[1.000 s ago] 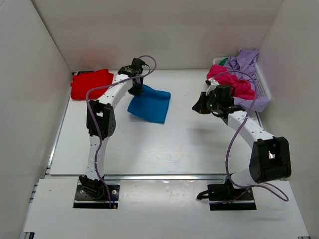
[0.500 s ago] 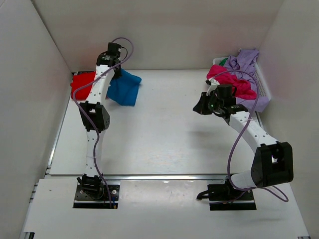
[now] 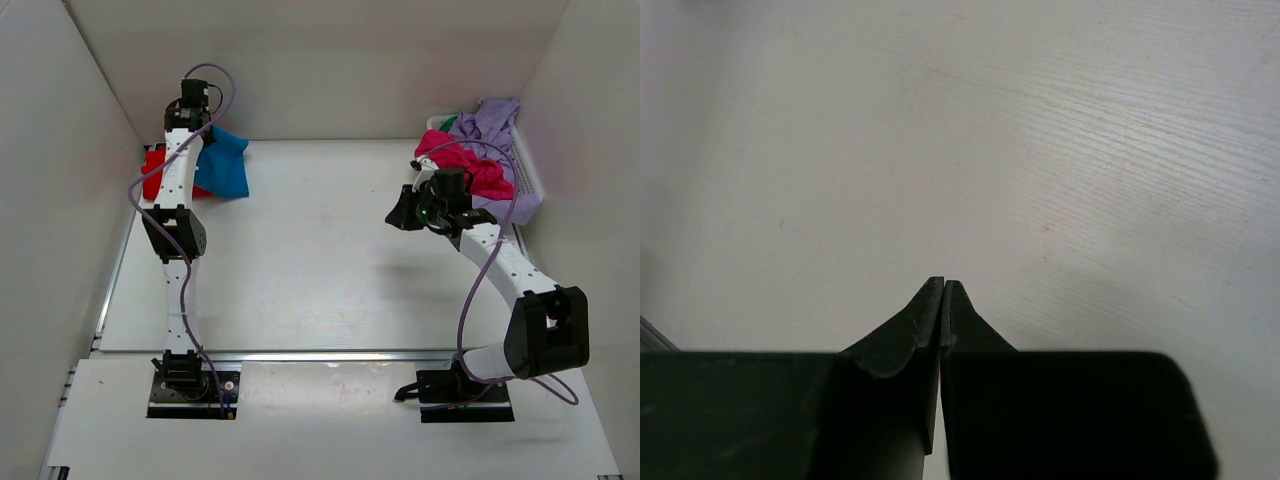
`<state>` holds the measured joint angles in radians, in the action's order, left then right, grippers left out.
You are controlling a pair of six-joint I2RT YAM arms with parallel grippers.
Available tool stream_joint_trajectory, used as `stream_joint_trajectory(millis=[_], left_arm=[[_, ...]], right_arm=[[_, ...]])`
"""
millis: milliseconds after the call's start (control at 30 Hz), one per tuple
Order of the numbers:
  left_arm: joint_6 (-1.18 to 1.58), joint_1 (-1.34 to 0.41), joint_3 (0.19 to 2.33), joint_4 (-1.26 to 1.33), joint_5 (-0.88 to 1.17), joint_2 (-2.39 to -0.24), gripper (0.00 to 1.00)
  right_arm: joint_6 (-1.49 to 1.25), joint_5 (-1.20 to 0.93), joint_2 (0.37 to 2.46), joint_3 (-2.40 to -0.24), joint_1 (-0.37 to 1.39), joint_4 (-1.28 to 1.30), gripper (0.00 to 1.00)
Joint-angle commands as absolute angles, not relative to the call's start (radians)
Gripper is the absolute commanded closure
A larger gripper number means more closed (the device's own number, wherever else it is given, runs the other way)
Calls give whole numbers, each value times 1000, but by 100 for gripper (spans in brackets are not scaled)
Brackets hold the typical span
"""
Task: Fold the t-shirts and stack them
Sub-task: Put the neatly folded tshirt into the corner of the board with the left arm
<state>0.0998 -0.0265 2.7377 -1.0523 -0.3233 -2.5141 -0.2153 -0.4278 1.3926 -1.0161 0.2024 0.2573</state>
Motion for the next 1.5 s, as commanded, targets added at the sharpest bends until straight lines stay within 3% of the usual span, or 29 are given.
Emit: stream_joint_trajectory(millis=[0, 433, 733, 933, 1133, 1200, 1333, 1433, 1467], left_arm=[[89, 29, 2789, -976, -336, -2490, 100], [89, 158, 2708, -821, -268, -2487, 99], [159, 228, 2816, -842, -206, -2605, 98], [213, 276, 2726, -759, -153, -2585, 88], [256, 307, 2786, -778, -167, -2655, 96], [259, 304, 2793, -779, -181, -2677, 85], [236, 313, 2815, -773, -241, -2694, 37], [252, 319, 2824, -799, -249, -2694, 22], [268, 325, 2835, -816, -265, -2691, 12]], right_arm=[[-222, -429, 1351, -1006, 206, 233, 100], [-212, -396, 1362, -988, 233, 311, 100], [-222, -371, 1382, -1006, 271, 345, 100], [-238, -367, 1399, -1022, 287, 360, 100], [-236, -351, 1407, -1051, 299, 387, 100], [-238, -341, 1402, -1051, 299, 387, 100], [-242, -342, 1384, -1037, 299, 391, 100], [-248, -342, 1374, -1028, 305, 390, 100], [-249, -334, 1368, -1032, 313, 387, 100]])
